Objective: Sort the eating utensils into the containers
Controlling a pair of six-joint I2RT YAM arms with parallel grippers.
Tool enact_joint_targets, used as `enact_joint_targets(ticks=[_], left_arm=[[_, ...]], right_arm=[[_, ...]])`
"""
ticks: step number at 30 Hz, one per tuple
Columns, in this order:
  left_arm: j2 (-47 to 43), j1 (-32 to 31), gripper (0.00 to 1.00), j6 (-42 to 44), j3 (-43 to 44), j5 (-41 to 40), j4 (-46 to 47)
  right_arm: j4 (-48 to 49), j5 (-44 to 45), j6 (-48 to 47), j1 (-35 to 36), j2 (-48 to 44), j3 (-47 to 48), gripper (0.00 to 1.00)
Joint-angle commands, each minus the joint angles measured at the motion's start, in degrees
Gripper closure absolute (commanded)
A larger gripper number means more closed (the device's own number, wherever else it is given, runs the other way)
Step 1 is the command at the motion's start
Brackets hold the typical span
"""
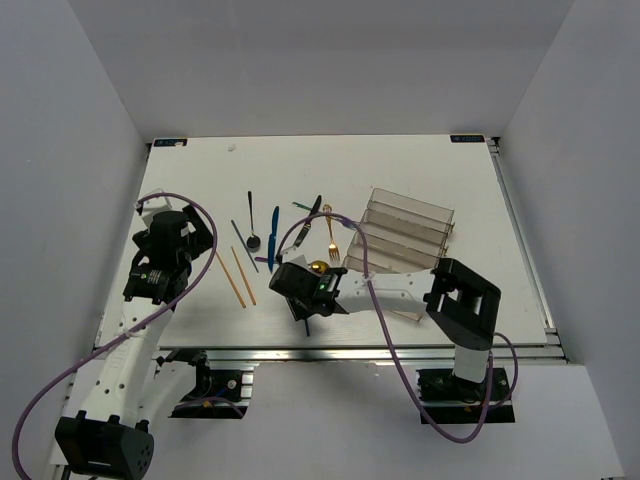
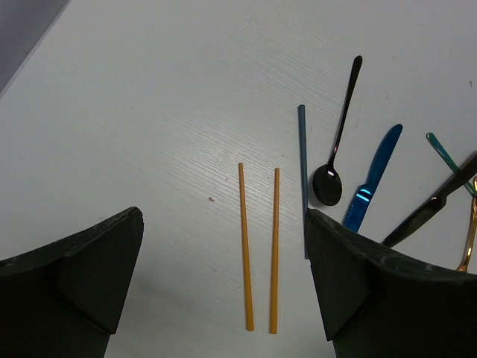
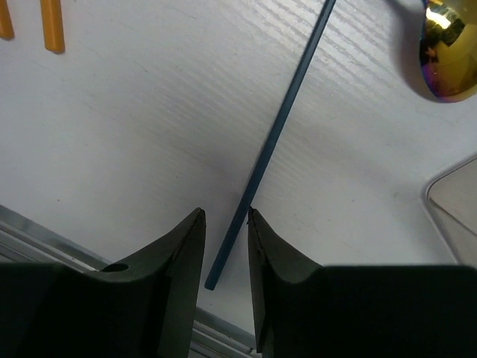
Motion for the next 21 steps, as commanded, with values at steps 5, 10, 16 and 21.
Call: enact_joint_targets(ticks=[5, 10, 16, 21], left_arm=[[-0.55, -0.12, 0.02, 0.05, 0.92, 0.56, 0.38], [-0.46, -0.12, 0.02, 0.13, 0.92, 0.83, 0.47], [-0.63, -0.12, 0.02, 0.13, 0.92, 0.83, 0.38], [-0.63, -0.12, 0.02, 0.13, 0.83, 1.09, 0.55]], right_arm=[[1.1, 0.56, 1.77, 0.5, 2.83, -1.77, 0.66], [1.28, 0.39, 2.39, 0.5, 2.83, -3.44, 0.72], [2.07, -3.3, 4.14, 0.5, 2.57, -6.33, 0.85], [2.69, -4.63, 4.94, 0.85, 0.37, -8.62, 1.0]])
